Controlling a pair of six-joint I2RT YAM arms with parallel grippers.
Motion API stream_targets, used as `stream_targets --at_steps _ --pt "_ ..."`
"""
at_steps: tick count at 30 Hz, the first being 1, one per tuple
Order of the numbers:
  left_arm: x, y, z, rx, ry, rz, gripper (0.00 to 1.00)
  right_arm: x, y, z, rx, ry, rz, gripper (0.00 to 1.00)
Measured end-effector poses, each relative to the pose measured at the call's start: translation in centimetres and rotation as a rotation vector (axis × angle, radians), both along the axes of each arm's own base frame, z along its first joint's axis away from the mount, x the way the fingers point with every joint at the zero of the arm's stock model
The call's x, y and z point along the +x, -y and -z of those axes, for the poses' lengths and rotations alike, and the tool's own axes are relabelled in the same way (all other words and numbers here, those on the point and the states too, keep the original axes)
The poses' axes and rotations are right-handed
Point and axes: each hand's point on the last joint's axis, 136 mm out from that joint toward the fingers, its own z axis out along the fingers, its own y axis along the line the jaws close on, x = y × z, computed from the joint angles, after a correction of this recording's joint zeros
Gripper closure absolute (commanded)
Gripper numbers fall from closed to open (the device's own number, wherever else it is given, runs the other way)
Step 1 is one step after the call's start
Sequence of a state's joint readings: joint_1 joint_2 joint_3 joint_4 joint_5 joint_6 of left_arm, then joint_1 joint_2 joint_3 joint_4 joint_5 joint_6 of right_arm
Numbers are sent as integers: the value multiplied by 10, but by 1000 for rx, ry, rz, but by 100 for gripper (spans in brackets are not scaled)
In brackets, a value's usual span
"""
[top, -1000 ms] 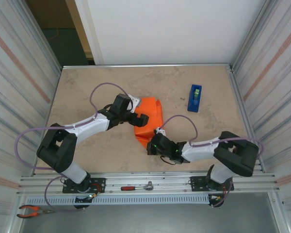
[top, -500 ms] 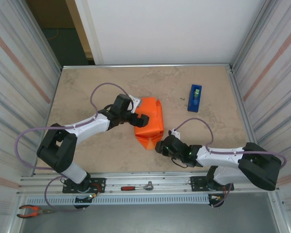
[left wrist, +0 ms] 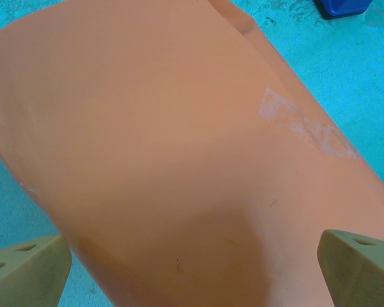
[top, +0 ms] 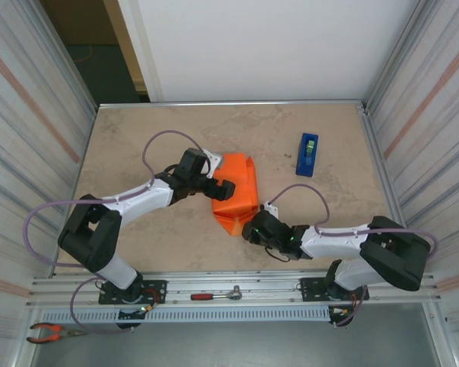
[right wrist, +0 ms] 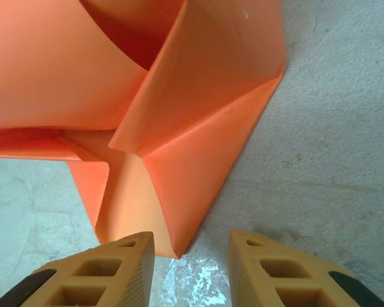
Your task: Wrap the gift box in paper
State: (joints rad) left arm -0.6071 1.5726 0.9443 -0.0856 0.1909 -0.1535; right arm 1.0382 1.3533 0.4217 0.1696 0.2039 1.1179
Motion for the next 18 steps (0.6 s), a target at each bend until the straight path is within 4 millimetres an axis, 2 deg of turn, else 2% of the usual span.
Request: stream_targets --at_steps 18 --pt "-1 1 0 0 0 4 1 4 -7 7 -9 -8 -2 76"
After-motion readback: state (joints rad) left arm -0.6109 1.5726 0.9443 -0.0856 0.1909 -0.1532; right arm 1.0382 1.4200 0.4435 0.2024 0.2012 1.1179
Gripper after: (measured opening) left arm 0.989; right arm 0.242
